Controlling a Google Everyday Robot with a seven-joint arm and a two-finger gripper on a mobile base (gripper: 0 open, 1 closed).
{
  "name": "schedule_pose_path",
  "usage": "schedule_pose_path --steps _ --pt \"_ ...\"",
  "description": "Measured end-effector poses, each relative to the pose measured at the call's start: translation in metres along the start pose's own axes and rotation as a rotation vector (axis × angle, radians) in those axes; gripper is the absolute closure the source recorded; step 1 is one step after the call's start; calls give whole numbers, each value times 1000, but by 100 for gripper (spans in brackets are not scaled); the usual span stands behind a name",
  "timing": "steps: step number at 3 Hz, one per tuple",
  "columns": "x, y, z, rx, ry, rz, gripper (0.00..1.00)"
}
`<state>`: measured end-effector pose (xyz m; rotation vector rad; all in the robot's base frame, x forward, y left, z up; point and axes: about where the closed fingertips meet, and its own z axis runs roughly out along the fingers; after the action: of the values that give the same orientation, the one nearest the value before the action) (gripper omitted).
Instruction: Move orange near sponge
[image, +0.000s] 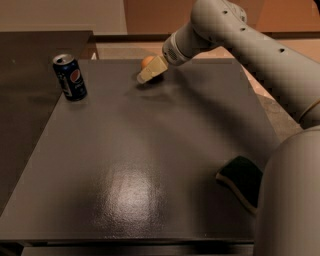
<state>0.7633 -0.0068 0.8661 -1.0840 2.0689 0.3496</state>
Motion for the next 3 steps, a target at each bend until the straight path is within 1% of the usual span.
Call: schedule_pose_path --steps 1,2,3 --pt "-3 2 15 -17 -24 31 0" --pt "-8 3 24 -33 -40 51 6" --pt "-12 4 26 -46 -43 56 60"
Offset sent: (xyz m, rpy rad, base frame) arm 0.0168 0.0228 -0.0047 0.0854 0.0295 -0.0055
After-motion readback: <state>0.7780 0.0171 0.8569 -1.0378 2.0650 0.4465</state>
